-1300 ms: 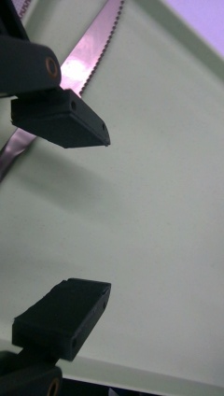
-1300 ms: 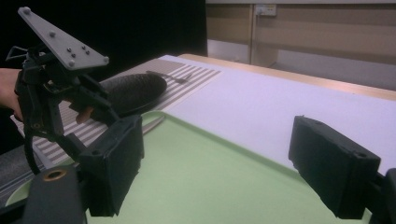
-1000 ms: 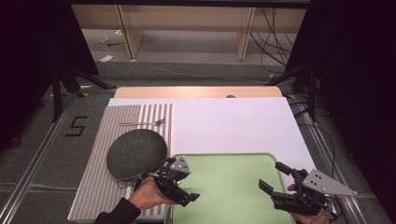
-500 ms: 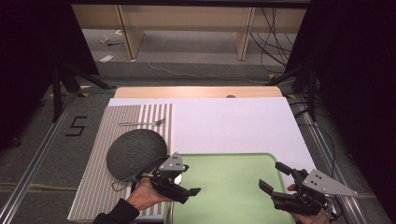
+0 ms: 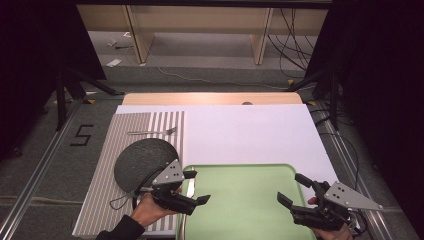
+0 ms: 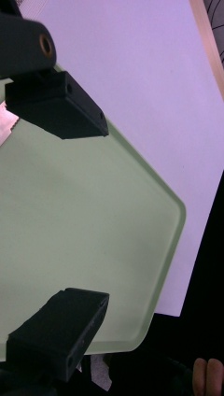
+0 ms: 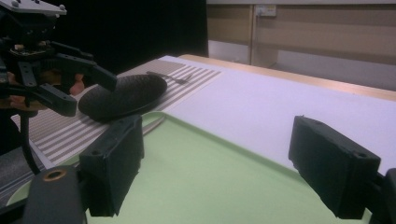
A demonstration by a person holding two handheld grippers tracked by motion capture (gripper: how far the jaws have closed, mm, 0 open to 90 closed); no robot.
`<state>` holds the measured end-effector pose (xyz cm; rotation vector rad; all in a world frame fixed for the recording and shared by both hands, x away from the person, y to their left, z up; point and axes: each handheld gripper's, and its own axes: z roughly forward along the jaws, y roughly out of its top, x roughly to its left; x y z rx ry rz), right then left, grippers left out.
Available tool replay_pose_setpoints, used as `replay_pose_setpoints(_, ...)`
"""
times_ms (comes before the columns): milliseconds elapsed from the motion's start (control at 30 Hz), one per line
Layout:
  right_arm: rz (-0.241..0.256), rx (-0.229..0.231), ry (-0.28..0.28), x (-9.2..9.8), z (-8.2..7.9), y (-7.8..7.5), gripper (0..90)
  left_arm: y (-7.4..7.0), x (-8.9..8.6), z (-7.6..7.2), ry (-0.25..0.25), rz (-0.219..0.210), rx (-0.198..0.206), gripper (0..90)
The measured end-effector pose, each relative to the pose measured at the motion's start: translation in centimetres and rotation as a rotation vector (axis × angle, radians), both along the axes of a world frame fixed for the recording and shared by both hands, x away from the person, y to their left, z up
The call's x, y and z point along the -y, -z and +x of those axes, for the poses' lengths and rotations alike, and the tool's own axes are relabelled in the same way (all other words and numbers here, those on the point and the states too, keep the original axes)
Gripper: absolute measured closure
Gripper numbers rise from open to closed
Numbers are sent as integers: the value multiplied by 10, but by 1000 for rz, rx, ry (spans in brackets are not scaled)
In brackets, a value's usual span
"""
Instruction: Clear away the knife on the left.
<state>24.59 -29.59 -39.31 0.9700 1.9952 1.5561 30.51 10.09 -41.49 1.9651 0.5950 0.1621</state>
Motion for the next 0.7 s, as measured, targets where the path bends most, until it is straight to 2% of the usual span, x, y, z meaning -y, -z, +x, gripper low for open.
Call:
replay_pose_setpoints(233,0,1,0,0,0,0,189,-1,-10,-3,-37,-39,21,164)
replay_pose_setpoints(700,1,2,1,0,0,0,189,2,-26,-6,-105,-64,42,168)
